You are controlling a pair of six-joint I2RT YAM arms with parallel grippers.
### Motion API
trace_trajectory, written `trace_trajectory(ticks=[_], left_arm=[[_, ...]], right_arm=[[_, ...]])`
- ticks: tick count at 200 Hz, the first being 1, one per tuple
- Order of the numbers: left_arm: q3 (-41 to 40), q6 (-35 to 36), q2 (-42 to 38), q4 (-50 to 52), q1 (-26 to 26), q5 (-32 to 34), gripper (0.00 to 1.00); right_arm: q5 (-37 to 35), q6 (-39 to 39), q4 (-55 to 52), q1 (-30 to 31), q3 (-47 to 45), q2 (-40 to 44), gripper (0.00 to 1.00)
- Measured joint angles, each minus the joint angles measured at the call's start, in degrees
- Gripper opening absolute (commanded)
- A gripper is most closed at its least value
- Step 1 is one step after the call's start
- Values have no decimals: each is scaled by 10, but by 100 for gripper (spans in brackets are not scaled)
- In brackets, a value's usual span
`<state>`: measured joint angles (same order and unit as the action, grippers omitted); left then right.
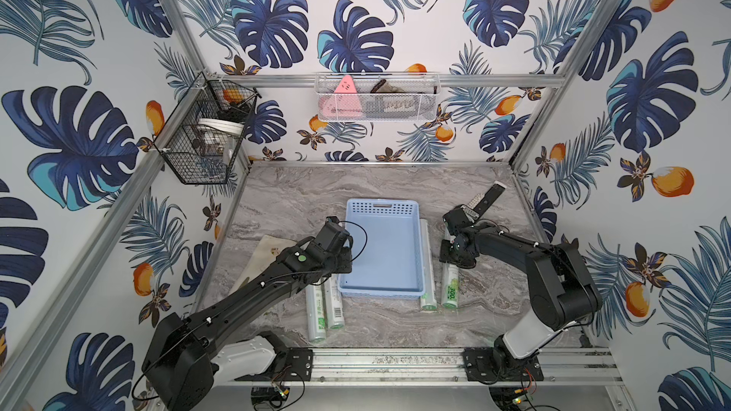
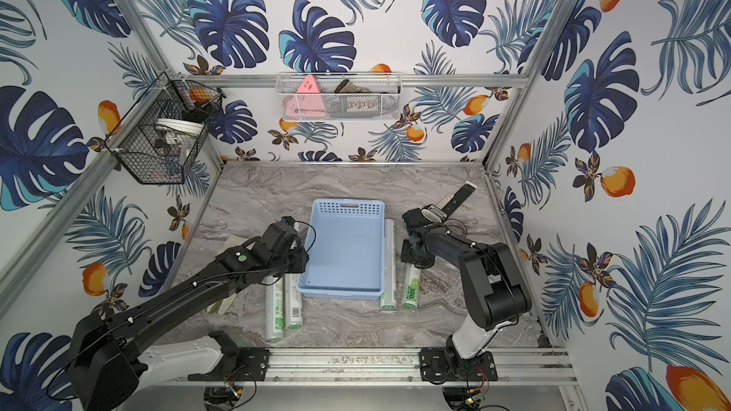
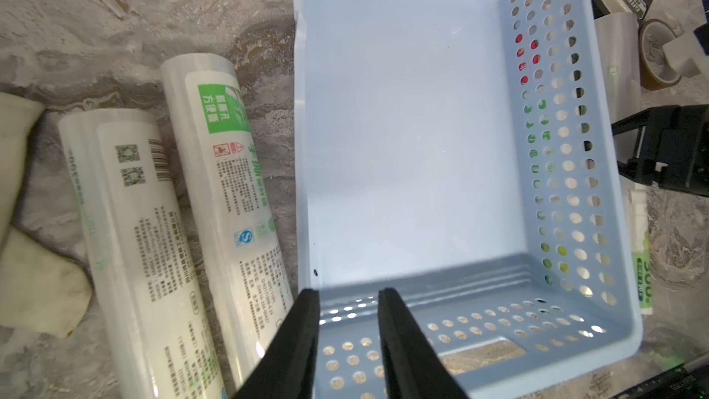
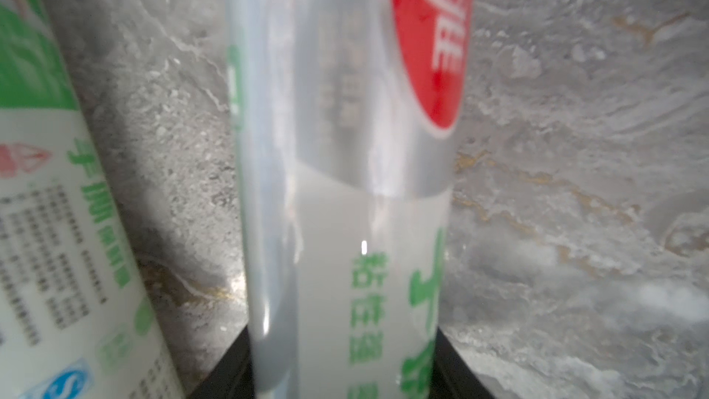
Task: Put the plastic wrap into the basket
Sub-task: Pick up the plastic wrap from the center of the board, then place the plastic wrap in the basket.
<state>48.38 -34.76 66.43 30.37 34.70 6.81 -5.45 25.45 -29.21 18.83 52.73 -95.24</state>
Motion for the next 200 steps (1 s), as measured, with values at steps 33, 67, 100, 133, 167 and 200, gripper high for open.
trace_trajectory(ticks=[33, 67, 100, 133, 167, 200], left_arm=[[0, 10, -6, -2, 0, 21, 36], [3, 23, -4, -17, 0, 27, 39], [-3, 24, 2, -47, 0, 27, 43], [1, 25, 3, -65, 0, 26, 51], [-22, 25, -38, -105, 0, 43, 62], [-64, 17, -98, -127, 0, 73, 75]], right_arm=[[6, 0, -18, 1, 3, 8, 38], [-11, -8, -42, 1, 5, 50, 37], [-17, -18, -61, 1, 10, 117, 36], [9, -24, -77, 5, 43, 171, 36], [49, -19, -79, 33, 89, 179, 36], [50, 8, -78, 96, 152, 129, 36]])
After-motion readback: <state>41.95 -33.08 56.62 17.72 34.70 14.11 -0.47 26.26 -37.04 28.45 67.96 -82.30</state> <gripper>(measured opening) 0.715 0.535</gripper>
